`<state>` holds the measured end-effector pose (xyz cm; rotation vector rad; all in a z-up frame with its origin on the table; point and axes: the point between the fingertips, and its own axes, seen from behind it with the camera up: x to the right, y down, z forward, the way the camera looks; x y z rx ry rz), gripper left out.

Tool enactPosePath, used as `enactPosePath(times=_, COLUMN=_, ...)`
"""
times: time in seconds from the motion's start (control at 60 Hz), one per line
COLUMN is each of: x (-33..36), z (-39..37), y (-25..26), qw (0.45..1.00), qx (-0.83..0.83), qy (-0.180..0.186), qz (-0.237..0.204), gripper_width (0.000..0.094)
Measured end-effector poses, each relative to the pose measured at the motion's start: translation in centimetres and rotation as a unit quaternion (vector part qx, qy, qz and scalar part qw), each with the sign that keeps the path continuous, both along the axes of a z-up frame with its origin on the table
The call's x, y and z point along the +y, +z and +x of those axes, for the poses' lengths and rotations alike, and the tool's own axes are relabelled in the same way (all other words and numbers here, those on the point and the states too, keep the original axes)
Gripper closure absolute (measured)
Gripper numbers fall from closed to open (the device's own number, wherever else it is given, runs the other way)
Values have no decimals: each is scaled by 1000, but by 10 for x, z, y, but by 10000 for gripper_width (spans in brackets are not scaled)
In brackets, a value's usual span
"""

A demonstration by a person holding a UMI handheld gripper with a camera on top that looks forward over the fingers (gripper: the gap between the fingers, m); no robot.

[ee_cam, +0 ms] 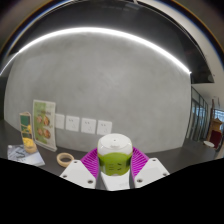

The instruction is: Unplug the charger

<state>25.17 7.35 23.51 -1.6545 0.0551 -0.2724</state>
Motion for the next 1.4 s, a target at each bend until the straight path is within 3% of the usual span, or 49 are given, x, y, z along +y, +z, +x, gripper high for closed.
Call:
enactPosePath(times=0.2, x=45, z=71, y=-145, qw=986, qx=33, qy=9, qz=-162, gripper_width=538)
enactPosePath(times=0.317, x=63, z=85, y=-192, qw=975, qx=56, qy=29, qz=-213, gripper_width=513)
enactPosePath(times=0.517, x=83, z=92, y=-189, qw=976, qx=44, qy=61, qz=-206, gripper_width=399)
enactPosePath(times=0.6, x=85, z=93, y=-187, qw=977, qx=48, qy=68, qz=-196, gripper_width=132)
enactPosePath(times=0.65, x=83, z=92, y=-188, qw=976, qx=56, qy=70, qz=-199, gripper_width=88)
enactPosePath(times=0.933, x=17, z=77, y=-157, qw=980, qx=66, qy=62, qz=-177, gripper_width=94)
enactPosePath(times=1.15, x=-106, z=29, y=-123, qw=985, qx=64, qy=38, qz=-156, gripper_width=94)
enactPosePath(times=1.4, x=-240, z=-18, y=-127, qw=984, qx=58, qy=14, qz=-170, gripper_width=95)
